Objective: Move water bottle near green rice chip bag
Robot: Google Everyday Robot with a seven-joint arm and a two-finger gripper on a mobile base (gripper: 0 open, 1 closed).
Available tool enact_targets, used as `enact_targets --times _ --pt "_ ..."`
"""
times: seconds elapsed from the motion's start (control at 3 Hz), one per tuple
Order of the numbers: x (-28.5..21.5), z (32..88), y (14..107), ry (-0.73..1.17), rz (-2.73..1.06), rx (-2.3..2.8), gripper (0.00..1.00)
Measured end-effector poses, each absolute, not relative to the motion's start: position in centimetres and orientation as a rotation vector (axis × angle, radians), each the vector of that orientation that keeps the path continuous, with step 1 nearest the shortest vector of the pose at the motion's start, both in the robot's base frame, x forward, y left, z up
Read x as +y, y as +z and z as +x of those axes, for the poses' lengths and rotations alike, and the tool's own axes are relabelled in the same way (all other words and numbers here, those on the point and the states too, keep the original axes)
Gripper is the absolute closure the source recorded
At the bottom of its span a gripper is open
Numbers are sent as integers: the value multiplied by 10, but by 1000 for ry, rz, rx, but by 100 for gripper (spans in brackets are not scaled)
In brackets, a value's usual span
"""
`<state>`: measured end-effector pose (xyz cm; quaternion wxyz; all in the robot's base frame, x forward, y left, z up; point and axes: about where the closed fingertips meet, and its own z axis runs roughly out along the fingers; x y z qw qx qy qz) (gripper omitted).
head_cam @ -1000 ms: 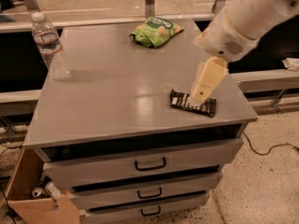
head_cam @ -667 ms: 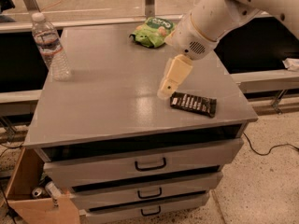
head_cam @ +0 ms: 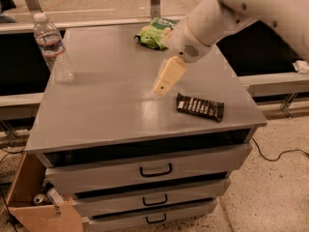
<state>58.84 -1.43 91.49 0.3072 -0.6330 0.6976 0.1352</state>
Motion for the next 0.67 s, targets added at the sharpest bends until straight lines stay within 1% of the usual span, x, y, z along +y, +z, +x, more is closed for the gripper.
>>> enact_targets --times 0.67 --pt "110 658 883 629 -1543 1669 0"
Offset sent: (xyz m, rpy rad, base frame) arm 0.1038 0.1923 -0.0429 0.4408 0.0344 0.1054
